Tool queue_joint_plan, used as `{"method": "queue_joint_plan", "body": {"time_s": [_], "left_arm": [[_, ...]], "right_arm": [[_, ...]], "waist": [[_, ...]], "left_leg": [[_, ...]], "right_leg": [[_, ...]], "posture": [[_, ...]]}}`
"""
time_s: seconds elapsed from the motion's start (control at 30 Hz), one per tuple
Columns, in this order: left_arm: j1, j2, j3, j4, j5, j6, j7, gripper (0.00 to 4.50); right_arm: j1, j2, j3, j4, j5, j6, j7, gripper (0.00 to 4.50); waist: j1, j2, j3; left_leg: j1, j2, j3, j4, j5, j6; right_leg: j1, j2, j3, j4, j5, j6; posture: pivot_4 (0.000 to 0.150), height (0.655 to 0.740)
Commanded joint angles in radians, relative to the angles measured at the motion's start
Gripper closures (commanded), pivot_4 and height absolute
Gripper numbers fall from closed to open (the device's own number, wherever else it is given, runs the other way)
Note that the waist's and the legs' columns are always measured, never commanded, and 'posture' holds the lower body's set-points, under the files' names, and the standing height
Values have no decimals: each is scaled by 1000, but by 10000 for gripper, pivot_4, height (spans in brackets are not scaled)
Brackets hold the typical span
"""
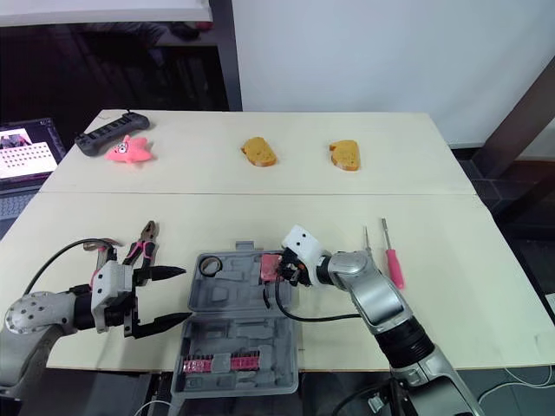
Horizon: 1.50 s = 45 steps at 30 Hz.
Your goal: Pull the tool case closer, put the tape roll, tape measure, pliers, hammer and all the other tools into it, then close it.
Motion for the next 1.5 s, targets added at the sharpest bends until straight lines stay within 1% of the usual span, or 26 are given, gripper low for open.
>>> {"method": "queue_joint_plan", "body": {"time_s": [0.03,0.17,0.3,0.37,0.43,0.47,0.53,0.6,0.7,0.77,0.83,1.03,1.13,1.27,1.5], "left_arm": [[3,8,12,-28,-8,-3,3,0],[9,10,18,-30,-9,-3,4,0],[23,16,45,-19,-14,-8,7,0],[37,38,106,16,-31,3,6,0],[62,61,160,61,-34,4,-2,0],[70,66,174,76,-31,-2,-4,0],[81,75,206,117,-24,-20,-4,0],[93,95,280,197,-29,-28,-7,0],[104,146,414,382,-14,-56,12,0],[119,186,476,497,-4,-74,14,0],[129,223,524,607,-3,-89,-2,0],[126,275,552,790,15,-149,-39,0],[95,297,543,879,21,-172,-45,0],[66,304,525,923,30,-199,-56,0],[14,305,498,946,44,-204,-59,0]], "right_arm": [[44,0,46,99,-15,59,-23,28777],[32,0,26,39,7,3,-8,28777],[21,-18,-53,-90,68,-60,25,28777],[23,-69,-183,-199,162,-33,69,28777],[47,-124,-285,-270,245,-7,111,28777],[58,-141,-309,-286,272,3,120,28777],[88,-173,-375,-310,327,13,135,28777],[154,-227,-499,-320,388,2,173,28777],[318,-356,-688,-282,395,-82,257,21445],[407,-401,-793,-265,428,-119,305,11041],[487,-417,-885,-225,455,-158,347,903],[671,-440,-1003,-89,453,-261,431,381],[731,-426,-1023,69,396,-393,433,381],[750,-408,-1018,141,392,-484,424,381],[765,-381,-1009,182,395,-552,398,381]], "waist": [[0,-1,-1],[-1,-1,-2],[0,1,1],[0,5,7],[1,8,9],[2,8,9],[2,8,9],[4,8,9],[10,8,11],[11,8,11],[5,7,11],[0,6,11],[2,5,12],[0,6,12],[0,6,12]], "left_leg": [[1,0,0,0,0,0],[1,0,0,0,0,0],[-1,0,0,-1,0,0],[-3,0,0,-1,0,0],[-13,0,0,1,0,0],[-17,0,0,2,0,0],[-16,0,0,1,0,0],[-16,0,0,0,0,0],[-18,0,0,0,-1,2],[-17,0,1,0,-2,4],[-16,0,2,0,-3,5],[-15,0,4,1,-3,5],[-15,0,4,1,-3,4],[-15,0,4,1,-3,4],[-14,0,5,0,-3,4]], "right_leg": [[1,0,0,0,-2,-1],[1,0,0,0,-2,-1],[-1,0,0,0,-2,-1],[-3,0,0,0,-2,0],[-12,0,0,1,0,3],[-15,0,0,1,0,3],[-15,0,0,1,0,3],[-15,0,-1,1,0,3],[-15,-1,-1,-1,-1,4],[-15,-1,-1,-3,-1,3],[-15,0,0,-3,-2,0],[-13,-1,2,-3,-2,-1],[-13,0,2,-3,-2,-1],[-13,0,3,-3,-2,-1],[-13,0,3,-3,-2,-1]], "posture": [[1500,7400],[1500,7400],[1500,7400],[1500,7400],[1500,7400],[1500,7400],[1500,7400],[1500,7400],[1500,7400],[1500,7400],[1500,7400],[1500,7400],[1500,7400],[1500,7400],[1500,7400]]}}
